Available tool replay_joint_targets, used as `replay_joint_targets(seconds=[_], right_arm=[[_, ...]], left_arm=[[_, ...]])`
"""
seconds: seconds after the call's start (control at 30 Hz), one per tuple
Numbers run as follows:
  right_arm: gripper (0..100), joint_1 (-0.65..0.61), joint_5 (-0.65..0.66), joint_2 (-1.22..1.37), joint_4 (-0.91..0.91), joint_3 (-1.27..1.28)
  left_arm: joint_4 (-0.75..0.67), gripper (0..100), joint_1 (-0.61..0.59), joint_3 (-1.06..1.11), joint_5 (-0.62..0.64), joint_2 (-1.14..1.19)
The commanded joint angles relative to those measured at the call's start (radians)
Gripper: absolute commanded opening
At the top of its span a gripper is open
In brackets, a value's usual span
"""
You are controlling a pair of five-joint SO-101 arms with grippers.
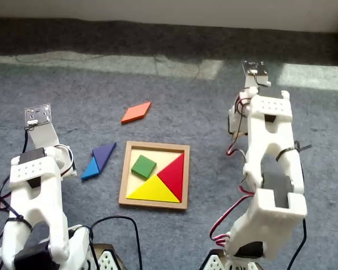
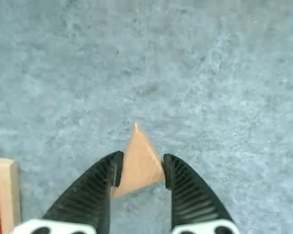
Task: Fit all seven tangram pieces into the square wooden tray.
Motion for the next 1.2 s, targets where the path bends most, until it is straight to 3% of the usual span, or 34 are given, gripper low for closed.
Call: replay_joint_targets(seconds=[0.0, 0.17, 0.3, 0.57, 0.9, 1.07, 1.17], right_arm=[[0.5, -0.097, 0.121, -0.211, -0.01, 0.087], [0.5, -0.209, 0.302, -0.444, -0.024, 0.282], [0.5, -0.286, 0.404, -0.607, -0.159, 0.475], [0.5, -0.443, 0.423, -0.659, -0.317, 0.691], [1.4, -0.584, 0.1, -0.443, -0.332, 0.633], [18.8, -0.581, 0.038, -0.377, -0.216, 0.559], [21.1, -0.582, 0.038, -0.378, -0.137, 0.499]], left_arm=[[-0.014, 10, 0.018, 0.002, -0.005, -0.019], [-0.014, 10, 0.018, 0.002, -0.006, -0.019], [-0.012, 10, 0.016, 0.002, -0.008, -0.019], [-0.011, 10, 0.015, 0.002, -0.008, -0.019], [-0.009, 10, 0.016, 0.002, -0.009, -0.019], [-0.009, 10, 0.016, 0.002, -0.009, -0.019], [-0.011, 10, 0.018, 0.002, -0.009, -0.019]])
